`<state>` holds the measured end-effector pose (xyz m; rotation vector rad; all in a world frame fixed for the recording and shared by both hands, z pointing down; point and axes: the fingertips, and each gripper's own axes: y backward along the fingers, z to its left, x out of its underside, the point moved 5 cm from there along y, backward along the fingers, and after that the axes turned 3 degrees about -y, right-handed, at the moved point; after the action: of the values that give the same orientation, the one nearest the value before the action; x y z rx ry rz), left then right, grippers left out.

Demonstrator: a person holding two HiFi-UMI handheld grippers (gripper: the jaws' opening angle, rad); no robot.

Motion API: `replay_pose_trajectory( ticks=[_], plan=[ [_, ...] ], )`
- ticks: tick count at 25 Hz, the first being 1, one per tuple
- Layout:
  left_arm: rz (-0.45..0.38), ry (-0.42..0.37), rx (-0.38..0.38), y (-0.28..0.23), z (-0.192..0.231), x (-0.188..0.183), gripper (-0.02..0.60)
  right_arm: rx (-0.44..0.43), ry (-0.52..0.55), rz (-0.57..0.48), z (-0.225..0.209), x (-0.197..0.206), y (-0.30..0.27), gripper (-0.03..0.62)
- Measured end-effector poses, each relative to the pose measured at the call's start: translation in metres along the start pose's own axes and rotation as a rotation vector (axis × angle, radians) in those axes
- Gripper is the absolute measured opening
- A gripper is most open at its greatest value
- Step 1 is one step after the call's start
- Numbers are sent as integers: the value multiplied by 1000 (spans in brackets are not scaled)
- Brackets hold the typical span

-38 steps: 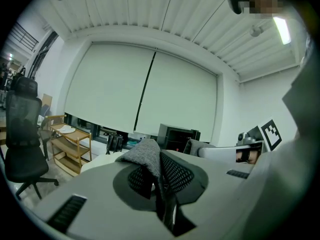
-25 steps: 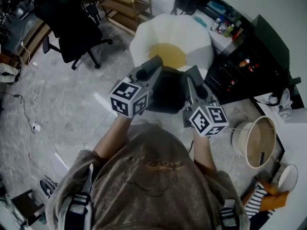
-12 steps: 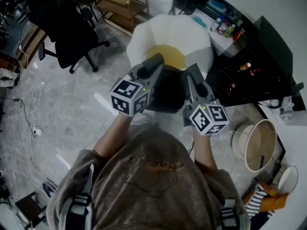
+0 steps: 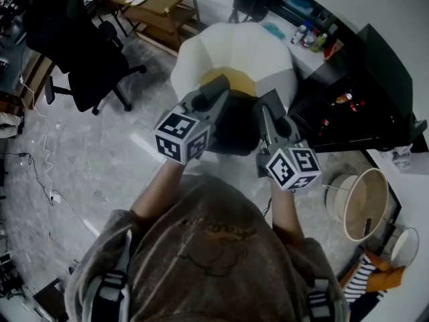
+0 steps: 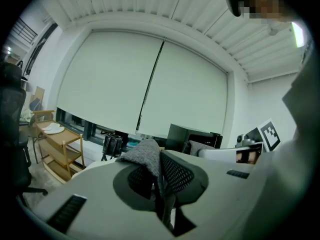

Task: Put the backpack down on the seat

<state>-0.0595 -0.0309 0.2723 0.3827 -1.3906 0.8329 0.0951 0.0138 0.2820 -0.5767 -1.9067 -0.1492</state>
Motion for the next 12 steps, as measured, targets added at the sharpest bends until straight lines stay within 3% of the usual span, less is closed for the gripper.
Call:
replay_pose_trajectory(
  ticks=[12],
  plan=[
    [41, -6, 73, -82, 75, -29, 31, 43, -35, -14, -45, -32, -91, 26]
  ],
)
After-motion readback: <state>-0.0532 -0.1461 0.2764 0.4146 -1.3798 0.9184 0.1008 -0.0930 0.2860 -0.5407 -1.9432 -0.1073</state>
